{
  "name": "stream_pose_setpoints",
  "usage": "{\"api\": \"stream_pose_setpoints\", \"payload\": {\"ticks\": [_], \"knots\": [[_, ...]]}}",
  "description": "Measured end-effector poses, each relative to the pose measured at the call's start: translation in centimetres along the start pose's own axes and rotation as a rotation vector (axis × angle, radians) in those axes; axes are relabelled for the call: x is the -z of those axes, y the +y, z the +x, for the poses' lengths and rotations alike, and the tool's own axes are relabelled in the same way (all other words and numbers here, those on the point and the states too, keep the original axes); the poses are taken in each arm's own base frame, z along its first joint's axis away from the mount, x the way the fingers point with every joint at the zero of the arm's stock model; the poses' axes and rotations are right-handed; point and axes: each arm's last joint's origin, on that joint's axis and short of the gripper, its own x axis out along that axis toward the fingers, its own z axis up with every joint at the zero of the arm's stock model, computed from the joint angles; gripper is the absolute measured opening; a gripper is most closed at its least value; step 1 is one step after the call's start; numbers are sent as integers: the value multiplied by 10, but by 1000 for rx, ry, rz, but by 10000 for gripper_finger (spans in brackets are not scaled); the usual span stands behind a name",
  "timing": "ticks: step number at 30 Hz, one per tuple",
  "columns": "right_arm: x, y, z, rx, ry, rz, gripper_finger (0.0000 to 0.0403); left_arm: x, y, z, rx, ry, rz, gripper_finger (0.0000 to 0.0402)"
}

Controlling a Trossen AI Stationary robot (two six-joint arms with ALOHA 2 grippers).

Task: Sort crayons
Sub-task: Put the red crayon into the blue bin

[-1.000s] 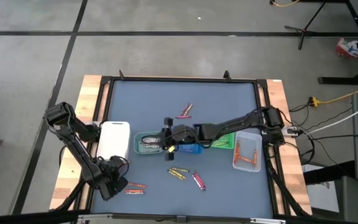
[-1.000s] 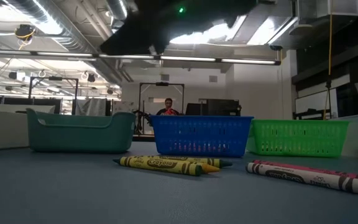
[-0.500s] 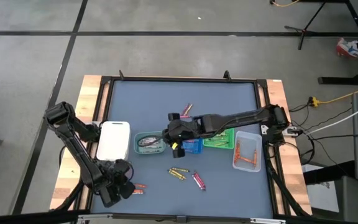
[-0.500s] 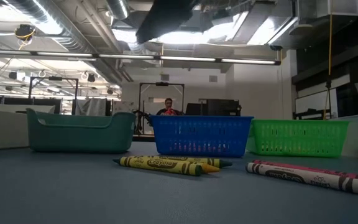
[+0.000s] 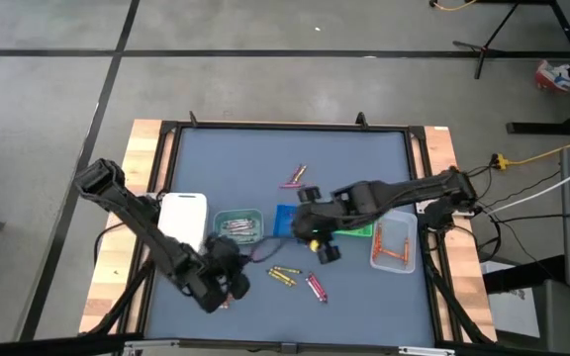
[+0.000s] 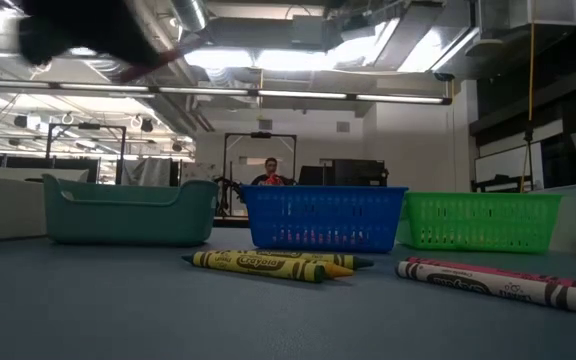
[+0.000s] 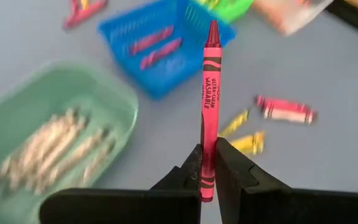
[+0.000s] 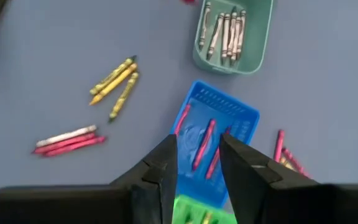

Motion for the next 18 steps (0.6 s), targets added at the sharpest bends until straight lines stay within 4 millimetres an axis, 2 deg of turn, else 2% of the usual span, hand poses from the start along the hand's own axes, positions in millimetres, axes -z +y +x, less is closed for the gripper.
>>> {"api": "stream_pose_setpoints", "payload": {"ticks": [5,10,14,18], "knots": [[14,12,-36,-13,-35,47,117,-33,-8,23,49,-110,103,8],[39,30,-52,-24,-44,139,117,-65,-9,42,62,-223,215,8],[61,51,-48,16,-54,225,117,-86,-5,54,77,-265,281,8],[77,74,-35,16,-85,304,117,-101,1,68,95,-277,336,8]]}}
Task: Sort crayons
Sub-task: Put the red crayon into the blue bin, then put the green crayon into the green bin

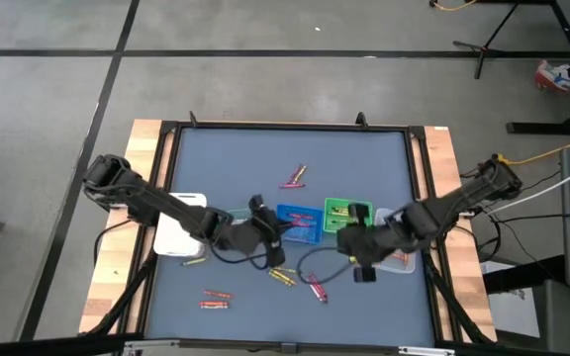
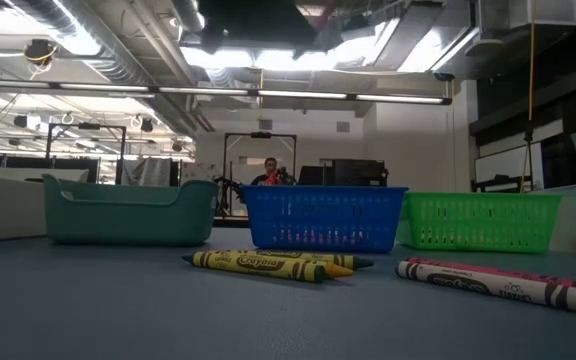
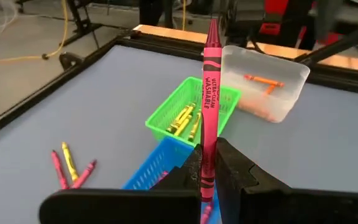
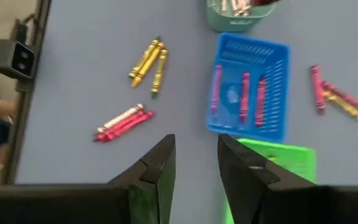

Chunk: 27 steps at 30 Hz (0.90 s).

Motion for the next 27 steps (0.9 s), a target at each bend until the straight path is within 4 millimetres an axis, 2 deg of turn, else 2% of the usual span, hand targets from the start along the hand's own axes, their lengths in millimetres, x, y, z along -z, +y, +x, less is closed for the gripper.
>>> {"api": "stream_pose_setpoints", "payload": {"ticks": [7,16,22,27], "knots": [[26,27,32,-58,-26,110,117,8,13,34,37,54,38,8],[55,39,76,-138,-116,251,117,31,23,63,26,158,68,9],[66,40,97,-205,-231,307,117,35,29,70,10,181,69,49],[70,39,102,-192,-281,324,117,35,32,73,11,185,64,83]]}}
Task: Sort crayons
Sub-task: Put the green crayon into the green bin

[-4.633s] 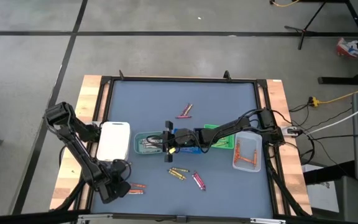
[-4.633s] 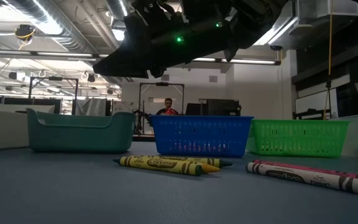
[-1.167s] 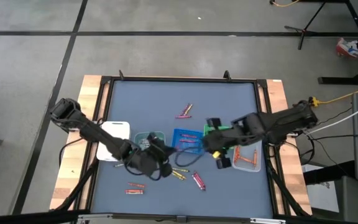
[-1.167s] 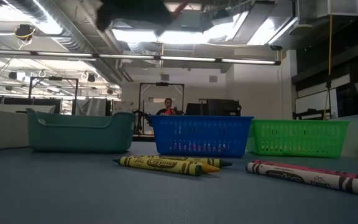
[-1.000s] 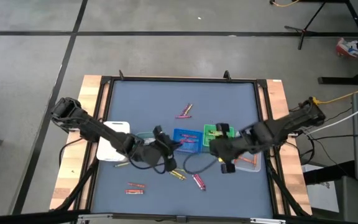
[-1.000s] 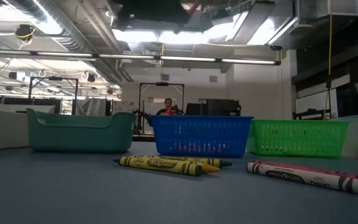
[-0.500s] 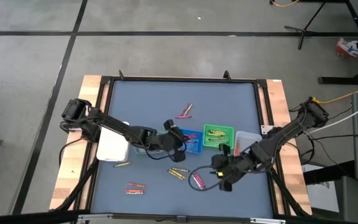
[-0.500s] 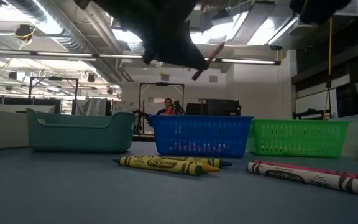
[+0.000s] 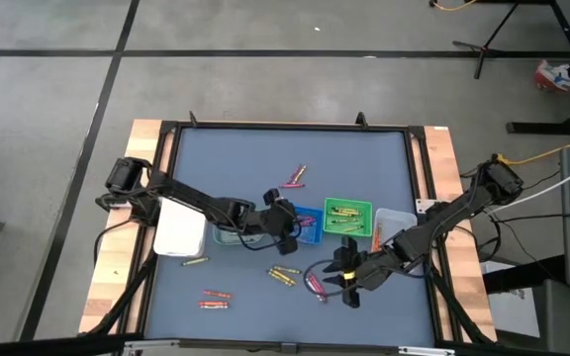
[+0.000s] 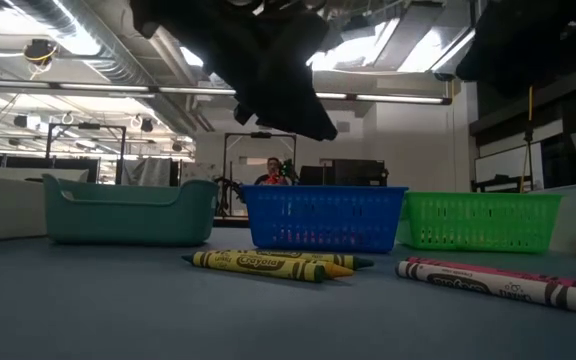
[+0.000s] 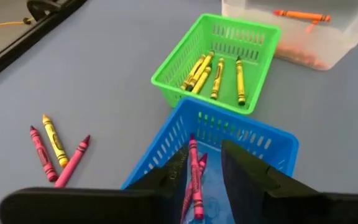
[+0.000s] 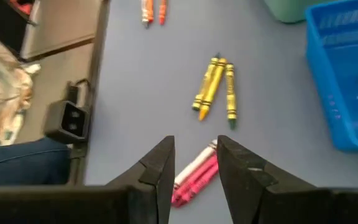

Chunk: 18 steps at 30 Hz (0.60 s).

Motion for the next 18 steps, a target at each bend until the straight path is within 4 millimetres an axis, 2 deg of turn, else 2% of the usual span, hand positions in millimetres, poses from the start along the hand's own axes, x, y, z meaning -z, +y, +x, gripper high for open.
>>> {"api": "stream_pose_setpoints", "payload": {"ticks": [7,13,18], "knots": [[-1,-2,0,58,-36,-13,117,0,-1,0,8,-2,-1,95],[-1,-3,0,86,-59,-14,117,0,-8,-2,165,25,-15,95],[-1,-3,0,87,-60,-14,117,3,-23,-9,253,23,-25,95]]}}
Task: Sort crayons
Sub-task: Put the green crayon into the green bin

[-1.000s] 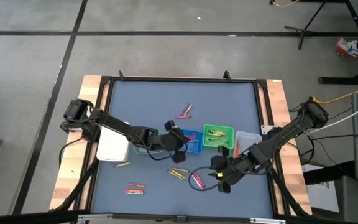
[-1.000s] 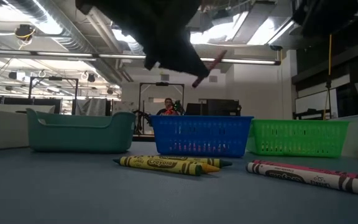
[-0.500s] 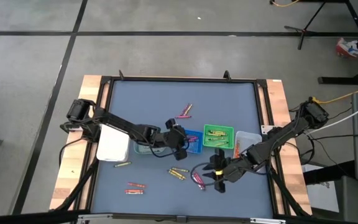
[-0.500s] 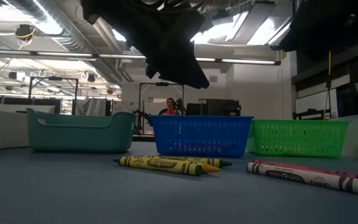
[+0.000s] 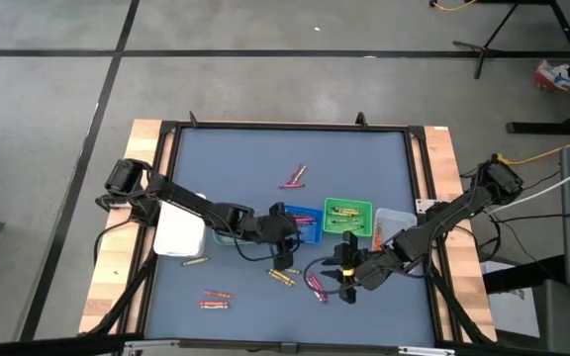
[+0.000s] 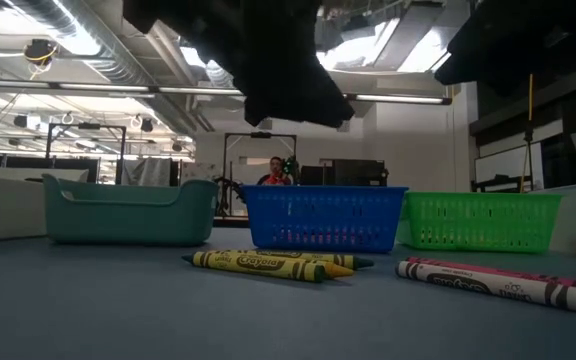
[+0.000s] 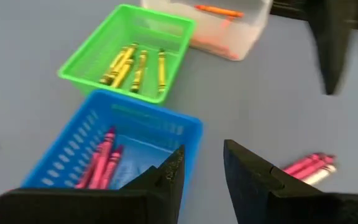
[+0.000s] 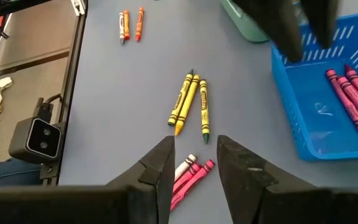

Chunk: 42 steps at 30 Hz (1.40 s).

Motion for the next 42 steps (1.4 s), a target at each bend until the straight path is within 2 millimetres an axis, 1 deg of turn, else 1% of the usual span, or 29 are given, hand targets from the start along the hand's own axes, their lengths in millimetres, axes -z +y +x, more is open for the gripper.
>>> {"api": "stream_pose_setpoints", "payload": {"ticks": [6,10,13,15,17,20,25,31,35,42], "knots": [[0,0,0,0,0,0,117,7,-25,-7,64,-8,32,95],[0,0,0,0,0,-5,117,13,-38,-12,95,-1,54,95],[0,0,0,0,-1,-26,117,19,-46,-11,111,3,68,95],[0,0,0,1,0,-27,117,25,-51,-6,118,3,74,96],[0,0,0,1,0,-27,117,34,-54,-3,110,35,97,96],[0,0,0,5,-1,-28,117,42,-56,6,108,39,101,95],[0,0,0,8,-3,-28,117,64,-56,23,98,98,125,95],[0,0,0,10,0,-30,117,84,-56,37,94,155,147,95],[0,0,0,10,0,-30,117,90,-54,41,84,177,156,95],[0,-1,0,16,-5,-30,117,90,-50,42,56,190,158,94]]}}
